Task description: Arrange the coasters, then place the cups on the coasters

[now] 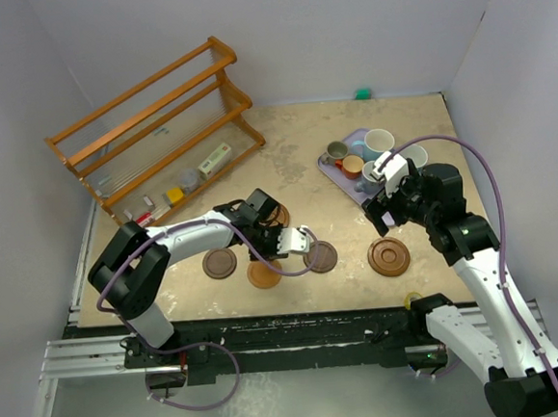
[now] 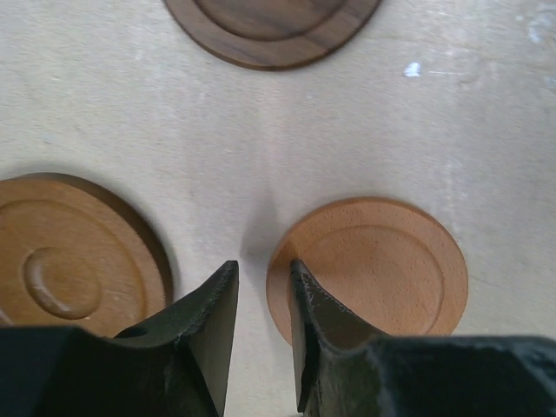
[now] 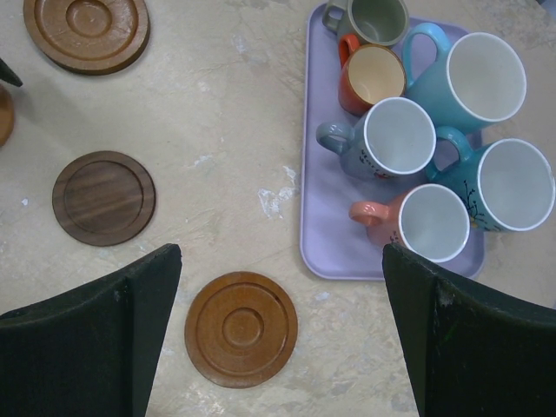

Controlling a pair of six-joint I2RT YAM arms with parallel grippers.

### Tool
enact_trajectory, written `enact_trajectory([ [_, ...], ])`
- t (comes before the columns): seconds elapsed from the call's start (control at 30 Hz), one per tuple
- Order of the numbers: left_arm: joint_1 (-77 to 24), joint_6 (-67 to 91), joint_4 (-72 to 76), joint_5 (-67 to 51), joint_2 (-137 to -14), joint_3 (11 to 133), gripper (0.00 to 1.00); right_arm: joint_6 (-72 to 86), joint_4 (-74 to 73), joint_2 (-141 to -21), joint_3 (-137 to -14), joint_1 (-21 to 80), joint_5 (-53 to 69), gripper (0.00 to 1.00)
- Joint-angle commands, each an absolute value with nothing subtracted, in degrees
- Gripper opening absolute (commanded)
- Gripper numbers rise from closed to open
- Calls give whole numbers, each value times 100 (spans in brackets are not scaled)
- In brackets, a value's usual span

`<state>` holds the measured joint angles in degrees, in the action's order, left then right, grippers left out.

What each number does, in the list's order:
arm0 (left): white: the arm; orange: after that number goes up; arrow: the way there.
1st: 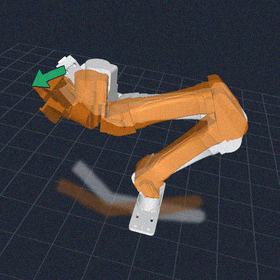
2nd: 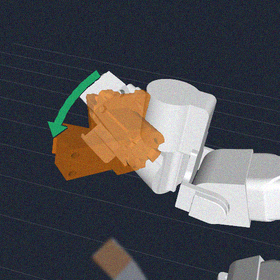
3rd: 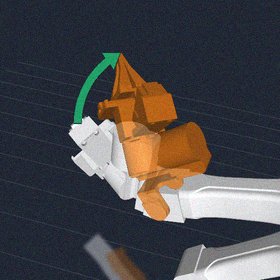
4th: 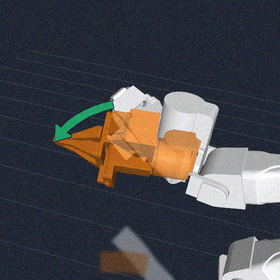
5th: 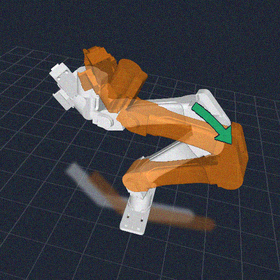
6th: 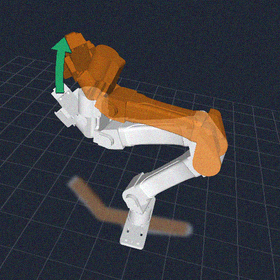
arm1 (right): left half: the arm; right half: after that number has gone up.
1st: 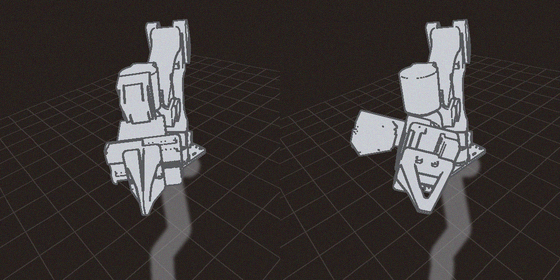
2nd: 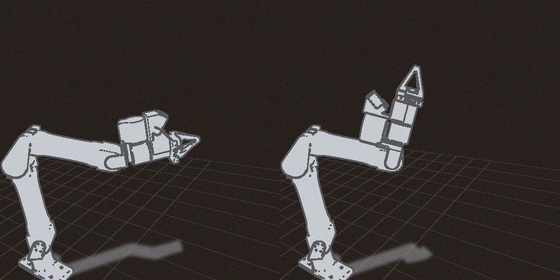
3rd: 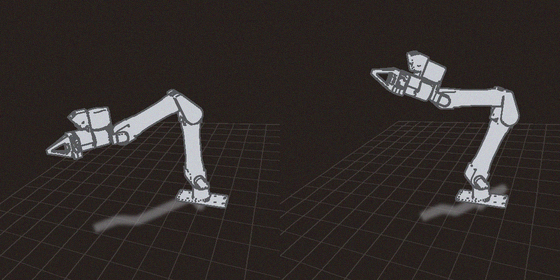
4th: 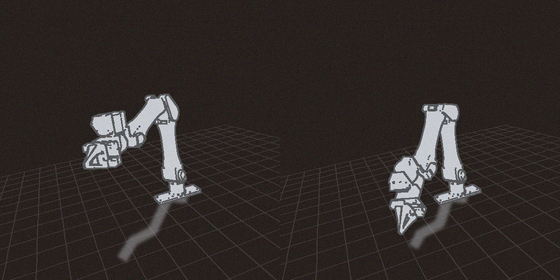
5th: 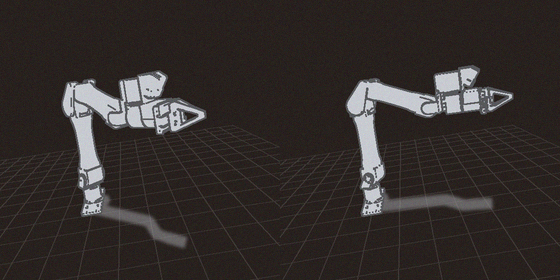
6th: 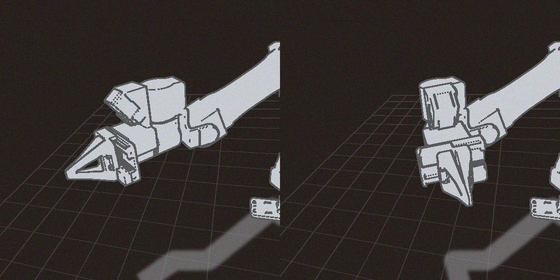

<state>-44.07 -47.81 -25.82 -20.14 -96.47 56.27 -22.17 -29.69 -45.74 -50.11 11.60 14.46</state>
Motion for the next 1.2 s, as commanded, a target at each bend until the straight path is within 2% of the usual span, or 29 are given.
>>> enact_trajectory([
  [0.0,-4412,-4794,-1912,-1430,-9866,5736,26,-2302,-2856,-4504,-5001,1143,1423,100],
  [0.27,-4263,-5022,-2081,-1118,-9877,5773,25,-2297,-2856,-4497,-5002,1143,1437,100],
  [0.4,-4198,-5035,-2394,-1323,-9851,5887,26,-2298,-2857,-4480,-4999,1143,1441,100],
  [0.8,-3850,-4367,-2406,-2366,-9486,6275,42,-2294,-2864,-4509,-5014,1143,1423,100],
  [1.17,-2786,-3480,-3037,-2357,-10564,7498,49,-2325,-2874,-4429,-5014,1143,1437,100],
])
